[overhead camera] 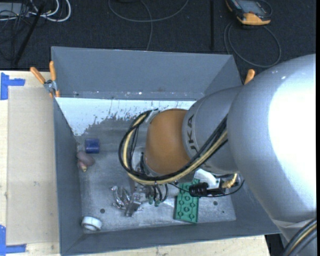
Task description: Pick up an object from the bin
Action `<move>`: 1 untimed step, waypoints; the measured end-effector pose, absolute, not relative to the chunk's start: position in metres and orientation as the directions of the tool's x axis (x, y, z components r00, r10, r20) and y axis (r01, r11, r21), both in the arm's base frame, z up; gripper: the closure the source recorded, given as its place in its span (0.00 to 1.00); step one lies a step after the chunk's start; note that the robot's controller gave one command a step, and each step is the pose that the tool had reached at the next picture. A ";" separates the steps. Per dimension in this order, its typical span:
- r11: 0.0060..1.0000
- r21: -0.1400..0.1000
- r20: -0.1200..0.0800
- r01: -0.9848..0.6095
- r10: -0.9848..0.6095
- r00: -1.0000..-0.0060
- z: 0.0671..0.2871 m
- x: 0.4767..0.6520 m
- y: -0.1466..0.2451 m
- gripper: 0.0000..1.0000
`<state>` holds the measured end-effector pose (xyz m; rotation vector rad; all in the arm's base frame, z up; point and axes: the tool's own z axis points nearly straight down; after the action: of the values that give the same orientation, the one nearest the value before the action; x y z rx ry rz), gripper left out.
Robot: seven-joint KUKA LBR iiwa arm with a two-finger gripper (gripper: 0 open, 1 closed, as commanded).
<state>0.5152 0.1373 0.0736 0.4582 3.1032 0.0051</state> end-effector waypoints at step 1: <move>0.957 0.007 -0.005 0.290 0.290 -0.957 0.075 0.516 0.138 1.00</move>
Offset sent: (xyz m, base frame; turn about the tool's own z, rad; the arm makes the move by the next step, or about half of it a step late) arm 0.0000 0.0000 0.0000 0.0000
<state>0.5162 0.1385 0.0752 0.4590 3.1017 0.0089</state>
